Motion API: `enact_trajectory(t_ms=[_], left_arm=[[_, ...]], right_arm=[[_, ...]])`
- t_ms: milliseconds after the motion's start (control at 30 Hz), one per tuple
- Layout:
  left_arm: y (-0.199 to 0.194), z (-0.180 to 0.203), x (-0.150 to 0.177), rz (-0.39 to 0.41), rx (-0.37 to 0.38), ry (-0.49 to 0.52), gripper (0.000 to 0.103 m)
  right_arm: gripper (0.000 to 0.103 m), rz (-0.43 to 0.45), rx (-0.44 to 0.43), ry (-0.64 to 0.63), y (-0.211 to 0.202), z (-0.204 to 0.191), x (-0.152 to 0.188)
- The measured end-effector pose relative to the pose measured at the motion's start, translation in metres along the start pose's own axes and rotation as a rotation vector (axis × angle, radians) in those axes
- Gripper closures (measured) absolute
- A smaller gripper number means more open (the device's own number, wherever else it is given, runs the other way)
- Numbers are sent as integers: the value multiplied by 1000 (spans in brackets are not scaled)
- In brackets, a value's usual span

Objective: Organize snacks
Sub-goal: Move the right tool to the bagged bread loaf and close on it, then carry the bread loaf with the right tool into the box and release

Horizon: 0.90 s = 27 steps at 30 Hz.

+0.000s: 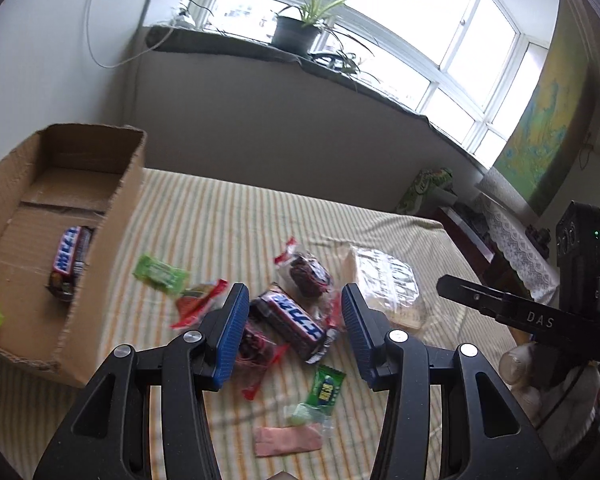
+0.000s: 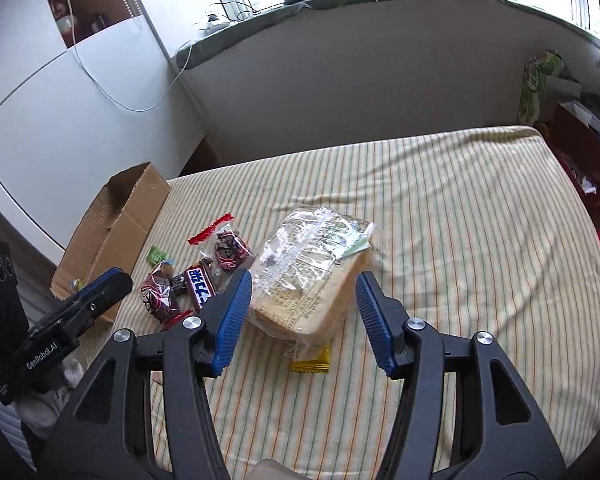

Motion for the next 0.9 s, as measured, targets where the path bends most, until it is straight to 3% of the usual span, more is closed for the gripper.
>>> enact_trajectory(t_ms=[233, 400, 633, 733, 900], left_arm=[[40, 26, 16, -122, 77, -4, 56], [60, 36, 17, -179, 109, -23, 56], [77, 35, 10, -203, 114, -42, 56], [81, 35, 9, -213, 131, -50, 56], [86, 44, 16, -225, 115, 1, 57]], right_arm=[[47, -35, -77, 88, 18, 21, 8], [53, -38, -137, 127, 26, 26, 8], [54, -47, -164, 159, 39, 33, 7], [70, -59, -184, 169, 44, 37, 7], [73, -71, -197, 152, 51, 35, 9]])
Point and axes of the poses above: each gripper's, at about its wrist camera, not at the fingertips, and y roughly the way its jaws point, z to its right, x to its underside, the point moved 5 cm from there along y, roughly the way its jaws point, and after that the axes turned 3 degrees about -y, right-handed, at the moved point
